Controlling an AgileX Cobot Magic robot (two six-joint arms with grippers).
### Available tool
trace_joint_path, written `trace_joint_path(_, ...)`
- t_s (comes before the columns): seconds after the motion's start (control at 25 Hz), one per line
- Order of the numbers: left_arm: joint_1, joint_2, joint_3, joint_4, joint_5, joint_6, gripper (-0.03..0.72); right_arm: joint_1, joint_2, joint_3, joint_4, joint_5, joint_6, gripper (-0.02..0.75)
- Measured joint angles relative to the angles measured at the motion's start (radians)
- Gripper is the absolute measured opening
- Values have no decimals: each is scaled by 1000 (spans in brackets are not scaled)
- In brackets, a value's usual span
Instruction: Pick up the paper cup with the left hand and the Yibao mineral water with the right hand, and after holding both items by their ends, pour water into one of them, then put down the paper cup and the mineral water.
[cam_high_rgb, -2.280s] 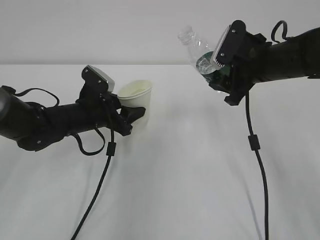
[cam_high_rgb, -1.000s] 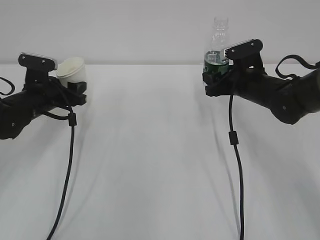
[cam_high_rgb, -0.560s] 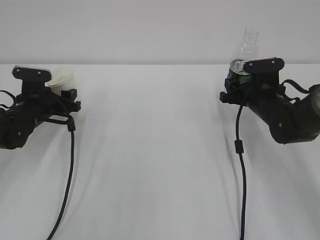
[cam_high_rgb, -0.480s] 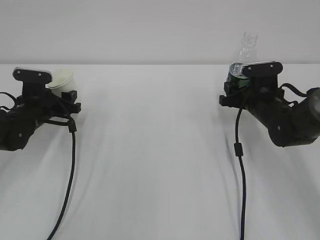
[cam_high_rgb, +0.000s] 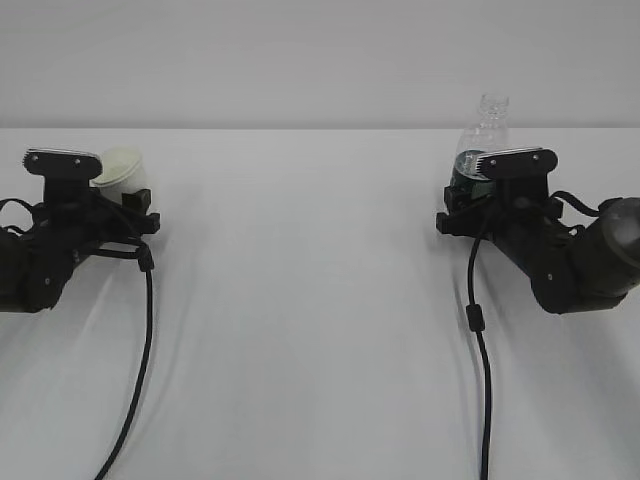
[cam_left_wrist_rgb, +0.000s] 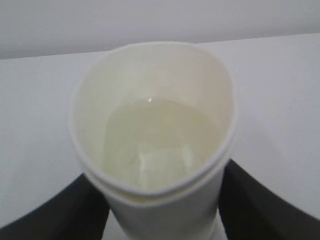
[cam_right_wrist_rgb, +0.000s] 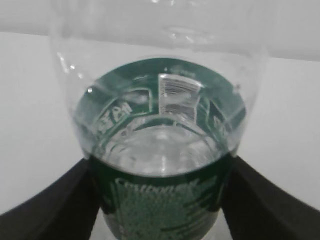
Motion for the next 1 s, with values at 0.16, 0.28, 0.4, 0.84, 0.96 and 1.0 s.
trace_joint_path(0.16,0,21,-4,0,-20,0,513,0,0,0,21,0,0,549)
trace_joint_path(0.28,0,37,-4,0,2,0,534,0,0,0,25,16,0,576)
trace_joint_path(0.4,0,45,-4,-1,5,0,545,0,0,0,27,44,0,596)
trace_joint_path(0.84,0,33,40,-11,-19,0,573,0,0,45,33,60,4,603)
trace_joint_path(0.96,0,-2,84,-20,-10,0,573,0,-14,85,27,56,8,603)
trace_joint_path(1.0,0,-14,100,-21,-5,0,573,0,-23,96,27,56,10,603)
